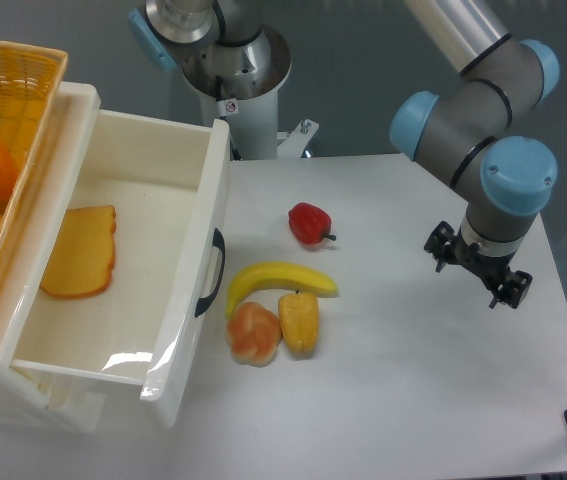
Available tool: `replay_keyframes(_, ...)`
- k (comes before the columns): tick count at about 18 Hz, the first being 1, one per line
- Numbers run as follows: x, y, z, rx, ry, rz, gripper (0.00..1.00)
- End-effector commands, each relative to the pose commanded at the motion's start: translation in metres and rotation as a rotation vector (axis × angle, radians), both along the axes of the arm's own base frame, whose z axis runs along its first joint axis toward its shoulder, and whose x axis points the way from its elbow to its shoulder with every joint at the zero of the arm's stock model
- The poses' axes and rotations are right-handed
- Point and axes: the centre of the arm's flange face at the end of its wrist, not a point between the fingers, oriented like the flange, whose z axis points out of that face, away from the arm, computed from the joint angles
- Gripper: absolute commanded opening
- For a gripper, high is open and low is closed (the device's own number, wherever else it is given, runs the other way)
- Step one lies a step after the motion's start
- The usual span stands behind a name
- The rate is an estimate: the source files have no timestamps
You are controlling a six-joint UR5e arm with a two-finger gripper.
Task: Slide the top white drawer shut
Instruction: 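Move the gripper toward the open white drawer's front edge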
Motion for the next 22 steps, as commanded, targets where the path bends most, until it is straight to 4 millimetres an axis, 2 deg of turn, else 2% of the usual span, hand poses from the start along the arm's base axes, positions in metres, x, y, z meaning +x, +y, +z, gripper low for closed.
replay_keyframes(5, 0.005, 0.005, -0.002, 0.054, -0.029, 0.013, 1.0)
replay_keyframes(8, 0.019, -0.001, -0.029, 0.051, -0.053, 0.09, 1.0)
replay_keyframes(10, 0.04, -0.002, -0.038, 0.038, -0.054, 0.114, 1.0)
replay_keyframes(12, 0.055, 0.004, -0.042, 0.032, -0.069, 0.2, 1.0)
replay_keyframes(16, 0.066, 0.019, -0.041, 0.05, -0.067, 0.379, 1.0)
replay_keyframes(17, 0.069, 0.023, -0.041, 0.057, -0.071, 0.417, 0.93)
replay_keyframes(19, 0.081, 0.038, -0.035, 0.118, -0.109, 0.472, 0.64)
replay_keyframes(20, 0.085, 0.043, -0.027, 0.172, -0.144, 0.498, 0.43)
replay_keyframes(22, 0.096, 0.054, -0.019, 0.226, -0.189, 0.521, 0.17)
